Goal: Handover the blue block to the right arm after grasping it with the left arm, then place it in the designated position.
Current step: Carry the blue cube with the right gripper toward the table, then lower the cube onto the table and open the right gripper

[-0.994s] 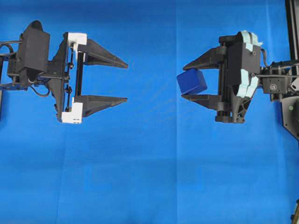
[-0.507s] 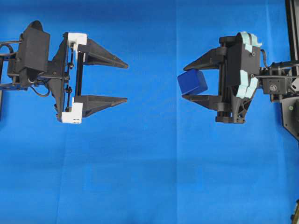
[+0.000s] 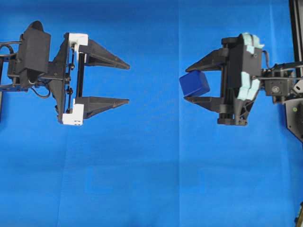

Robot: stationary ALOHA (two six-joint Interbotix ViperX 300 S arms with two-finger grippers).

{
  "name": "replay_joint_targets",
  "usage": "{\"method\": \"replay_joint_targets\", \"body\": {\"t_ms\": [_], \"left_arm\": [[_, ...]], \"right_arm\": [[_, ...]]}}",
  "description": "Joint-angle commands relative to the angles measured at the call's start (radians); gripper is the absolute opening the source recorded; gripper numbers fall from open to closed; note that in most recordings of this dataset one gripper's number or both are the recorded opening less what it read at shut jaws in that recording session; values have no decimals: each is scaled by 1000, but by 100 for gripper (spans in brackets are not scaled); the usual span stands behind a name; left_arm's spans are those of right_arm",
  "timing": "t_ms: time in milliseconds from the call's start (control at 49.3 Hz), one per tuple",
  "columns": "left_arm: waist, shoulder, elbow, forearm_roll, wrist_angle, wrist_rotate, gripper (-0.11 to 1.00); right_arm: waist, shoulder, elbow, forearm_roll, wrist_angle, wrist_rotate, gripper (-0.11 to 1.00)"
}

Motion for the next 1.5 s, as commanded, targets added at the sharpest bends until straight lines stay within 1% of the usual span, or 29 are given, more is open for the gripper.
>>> {"method": "replay_joint_targets", "body": {"t_ms": [0, 122, 304, 507, 690, 933, 1136, 1278, 1481], "left_arm": [[-3, -9, -25, 2, -5, 0, 93], [-2, -9, -25, 2, -6, 0, 93], [-3, -8, -25, 2, -9, -2, 93], [-6, -8, -25, 2, -9, -3, 93], [-6, -6, -26, 2, -9, -3, 93], [-6, -5, -28, 0, -9, -3, 93], [-6, -5, -28, 2, -9, -3, 93], [-6, -5, -28, 2, -9, -2, 93], [-6, -5, -26, 2, -9, -2, 93]], "right_arm": [[2, 17, -5, 2, -20, 0, 52], [0, 58, 12, 2, -69, 0, 52], [-15, 127, 55, 3, -186, 5, 52], [-60, 218, 107, 3, -360, 60, 52], [-103, 316, 132, 3, -483, 71, 52], [-147, 431, 124, 3, -557, 69, 52], [-158, 500, 101, 5, -623, 69, 52], [-164, 534, 89, 3, -630, 69, 52], [-183, 545, 91, 3, -630, 67, 52]]}}
